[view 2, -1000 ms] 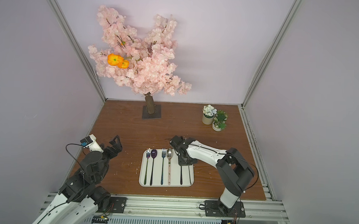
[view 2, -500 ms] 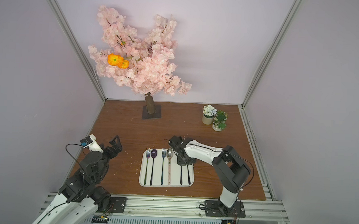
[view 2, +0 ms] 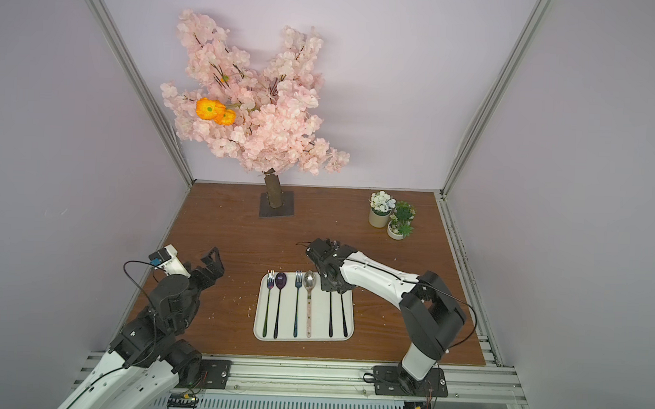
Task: Set the spoon and fork side by side
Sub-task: Place the spoon on the tray, then reset both arms
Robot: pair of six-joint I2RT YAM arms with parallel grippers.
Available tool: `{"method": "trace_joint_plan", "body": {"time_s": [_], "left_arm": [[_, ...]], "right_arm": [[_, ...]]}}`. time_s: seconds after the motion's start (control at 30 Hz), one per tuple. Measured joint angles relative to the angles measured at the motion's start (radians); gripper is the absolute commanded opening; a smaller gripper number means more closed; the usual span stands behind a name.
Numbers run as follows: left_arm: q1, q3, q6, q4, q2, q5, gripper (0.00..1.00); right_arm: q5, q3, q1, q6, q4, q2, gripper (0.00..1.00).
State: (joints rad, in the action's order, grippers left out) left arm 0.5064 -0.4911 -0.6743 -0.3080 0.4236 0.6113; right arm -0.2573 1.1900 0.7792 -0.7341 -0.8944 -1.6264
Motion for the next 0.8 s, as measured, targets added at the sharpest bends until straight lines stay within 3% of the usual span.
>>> {"method": "trace_joint_plan", "body": {"time_s": [0.17, 0.23, 0.27, 0.43, 0.57, 0.7, 0.8], "left_arm": [[0.0, -0.04, 0.011, 0.001, 0.12, 0.002, 1.0], [0.0, -0.063, 0.026, 0.022, 0.186, 0.003, 1.0], [0.0, -0.074, 0.034, 0.039, 0.225, 0.004, 1.0], [-0.001, -0.097, 0.116, 0.186, 0.408, 0.058, 1.0], [-0.01, -0.033, 0.27, 0.425, 0.492, 0.167, 1.0], [-0.086, 0.077, 0.447, 0.672, 0.572, 0.196, 1.0], [-0.183, 0.167, 0.529, 0.853, 0.647, 0.16, 1.0]], "right_arm": [[-0.083, 0.019, -0.085, 0.116, 0.059, 0.122, 0.8], [-0.097, -0.013, -0.147, 0.187, 0.144, 0.191, 0.96], [-0.098, -0.045, -0.182, 0.226, 0.205, 0.233, 0.99], [-0.076, -0.288, -0.365, 0.415, 0.575, 0.438, 0.99], [-0.051, -0.558, -0.494, 0.559, 0.97, 0.549, 0.99], [-0.043, -0.838, -0.607, 0.672, 1.33, 0.607, 0.99], [-0.037, -0.957, -0.663, 0.719, 1.537, 0.589, 0.99]]}}
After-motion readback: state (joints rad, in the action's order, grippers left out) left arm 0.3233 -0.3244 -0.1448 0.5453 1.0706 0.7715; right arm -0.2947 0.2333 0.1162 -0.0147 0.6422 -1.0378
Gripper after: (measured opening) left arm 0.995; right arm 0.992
